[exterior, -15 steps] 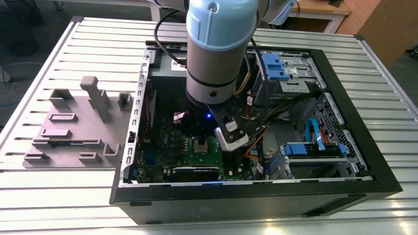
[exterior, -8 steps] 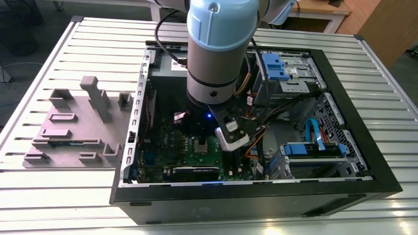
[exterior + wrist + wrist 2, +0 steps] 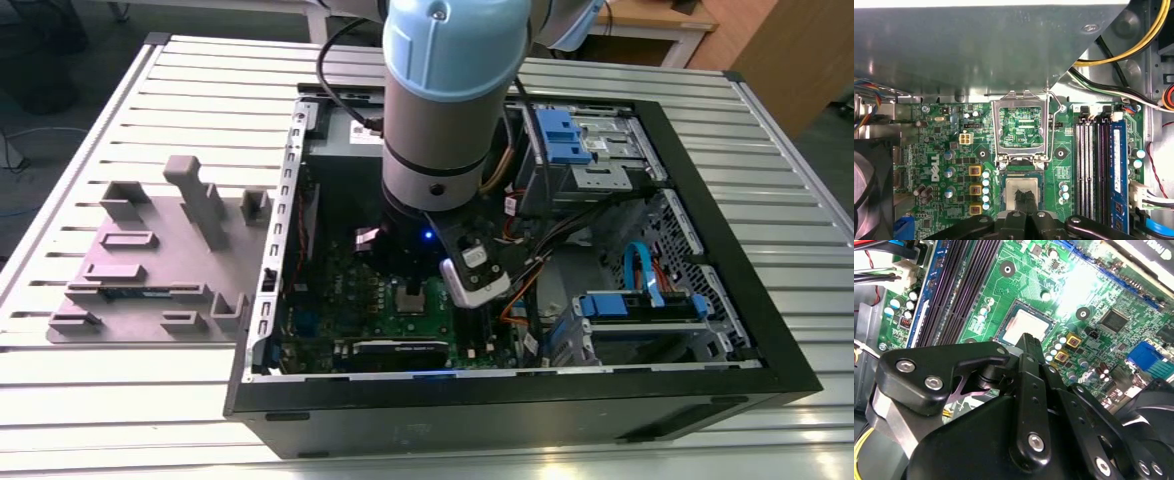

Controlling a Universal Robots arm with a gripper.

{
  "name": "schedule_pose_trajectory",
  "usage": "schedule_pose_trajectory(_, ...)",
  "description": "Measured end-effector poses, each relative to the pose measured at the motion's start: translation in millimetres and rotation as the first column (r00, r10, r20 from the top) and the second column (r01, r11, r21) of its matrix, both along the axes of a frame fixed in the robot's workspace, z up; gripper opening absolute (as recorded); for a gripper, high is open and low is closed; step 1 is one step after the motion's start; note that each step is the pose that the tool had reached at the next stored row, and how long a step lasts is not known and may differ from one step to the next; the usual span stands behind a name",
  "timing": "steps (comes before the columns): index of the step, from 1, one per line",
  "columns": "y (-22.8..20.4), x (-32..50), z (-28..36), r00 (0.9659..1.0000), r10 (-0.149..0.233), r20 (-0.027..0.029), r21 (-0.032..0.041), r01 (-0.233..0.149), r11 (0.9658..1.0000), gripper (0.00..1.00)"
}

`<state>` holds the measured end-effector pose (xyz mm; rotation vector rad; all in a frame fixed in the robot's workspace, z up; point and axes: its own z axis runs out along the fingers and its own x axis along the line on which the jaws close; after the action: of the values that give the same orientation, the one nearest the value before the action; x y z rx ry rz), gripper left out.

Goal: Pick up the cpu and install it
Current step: 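Close the cpu cover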

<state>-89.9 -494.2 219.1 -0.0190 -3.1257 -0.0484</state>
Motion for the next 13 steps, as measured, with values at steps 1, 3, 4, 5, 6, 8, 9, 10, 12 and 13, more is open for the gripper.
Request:
schedule_pose_trajectory(1,0.0,0.0,0.5,1.0,0.0,0.0,0.0,0.0,1.0,0.11)
schedule_pose_trajectory(3,0.0,0.0,1.2,1.0,0.0,0.0001,0.0002,0.0,1.0,0.11)
schedule_pose_trajectory(4,0.0,0.0,1.2,1.0,0.0,0.0001,0.0003,0.0,1.0,0.11)
schedule_pose_trajectory(5,0.0,0.0,1.2,1.0,0.0,0.0001,0.0003,0.0,1.0,0.11)
schedule_pose_trajectory(6,0.0,0.3,1.6,1.0,0.0,0.0,0.0001,0.0,1.0,0.11)
schedule_pose_trajectory(8,0.0,0.4,1.6,1.0,-0.001,0.0,0.0001,0.001,1.0,0.11)
schedule_pose_trajectory(9,0.0,0.4,1.6,1.0,-0.001,0.0,0.0001,0.001,1.0,0.11)
schedule_pose_trajectory(10,0.0,0.4,1.6,1.0,-0.001,0.0,0.0,0.001,1.0,0.11)
schedule_pose_trajectory(12,0.0,0.5,1.6,1.0,-0.001,0.0,0.0001,0.001,1.0,0.11)
schedule_pose_trajectory(13,0.0,0.5,1.6,1.0,-0.001,0.0,0.0001,0.001,1.0,0.11)
